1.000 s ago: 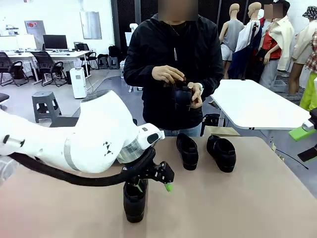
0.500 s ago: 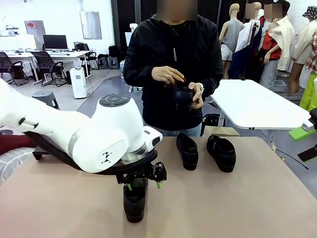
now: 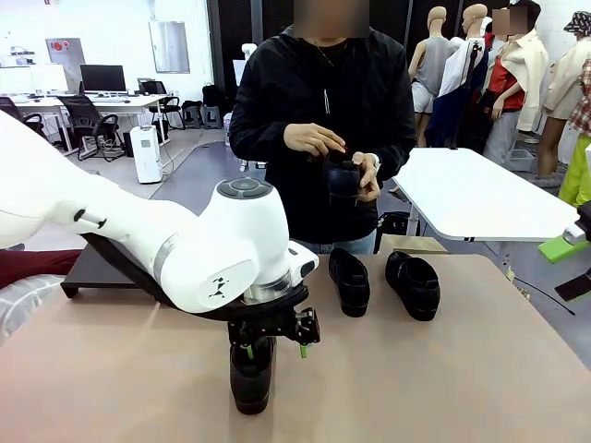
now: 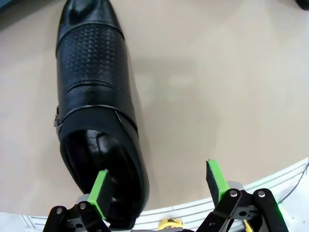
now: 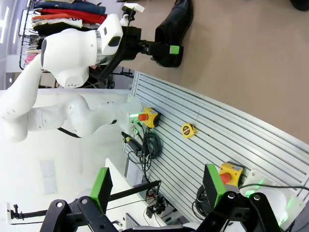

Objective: Organize the shoes by placing them on the stand.
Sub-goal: Place the Shoe from the middle of the table onto the Shoes Stand.

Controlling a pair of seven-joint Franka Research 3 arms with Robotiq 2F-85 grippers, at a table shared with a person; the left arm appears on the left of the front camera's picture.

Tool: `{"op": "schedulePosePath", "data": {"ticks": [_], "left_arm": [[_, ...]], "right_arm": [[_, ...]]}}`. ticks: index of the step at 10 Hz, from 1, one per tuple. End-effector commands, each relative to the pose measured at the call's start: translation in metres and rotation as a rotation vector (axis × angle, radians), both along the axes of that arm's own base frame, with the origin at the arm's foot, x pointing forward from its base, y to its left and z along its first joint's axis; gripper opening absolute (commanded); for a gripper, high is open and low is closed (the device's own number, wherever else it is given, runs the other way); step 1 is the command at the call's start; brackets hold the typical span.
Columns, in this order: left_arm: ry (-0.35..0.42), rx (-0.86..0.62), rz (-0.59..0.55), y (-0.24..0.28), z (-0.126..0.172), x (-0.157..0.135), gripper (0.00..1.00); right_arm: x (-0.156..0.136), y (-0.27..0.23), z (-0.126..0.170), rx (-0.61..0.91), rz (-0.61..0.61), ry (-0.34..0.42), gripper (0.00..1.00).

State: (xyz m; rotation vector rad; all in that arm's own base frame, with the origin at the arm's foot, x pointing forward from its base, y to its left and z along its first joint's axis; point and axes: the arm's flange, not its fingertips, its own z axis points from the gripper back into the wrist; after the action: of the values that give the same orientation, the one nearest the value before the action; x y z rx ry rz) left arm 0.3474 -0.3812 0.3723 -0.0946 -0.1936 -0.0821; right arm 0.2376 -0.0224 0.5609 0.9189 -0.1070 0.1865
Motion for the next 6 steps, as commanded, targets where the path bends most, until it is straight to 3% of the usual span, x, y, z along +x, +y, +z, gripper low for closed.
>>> {"op": "schedulePosePath", "data": {"ticks": [1,3,4,5,6], "left_arm": [[0.023,0.060,0.045,-0.0130,-0.0145,0.0105,1.00],[0.008,0.072,0.042,-0.0148,-0.0155,0.0114,1.00],[-0.010,0.077,0.041,-0.0150,-0.0132,0.0105,0.41],[-0.017,0.079,0.043,-0.0150,-0.0120,0.0100,0.00],[-0.011,0.087,0.044,-0.0151,-0.0120,0.0100,0.00]], "right_arm": [[0.0004,-0.0024,0.0025,0.006,0.021,-0.017,1.00],[0.0004,-0.0024,0.0025,0.006,0.021,-0.017,1.00],[0.0004,-0.0024,0.0025,0.006,0.021,-0.017,1.00],[0.0004,-0.0024,0.0025,0.006,0.021,-0.017,1.00],[0.0004,-0.0024,0.0025,0.006,0.021,-0.017,1.00]]}}
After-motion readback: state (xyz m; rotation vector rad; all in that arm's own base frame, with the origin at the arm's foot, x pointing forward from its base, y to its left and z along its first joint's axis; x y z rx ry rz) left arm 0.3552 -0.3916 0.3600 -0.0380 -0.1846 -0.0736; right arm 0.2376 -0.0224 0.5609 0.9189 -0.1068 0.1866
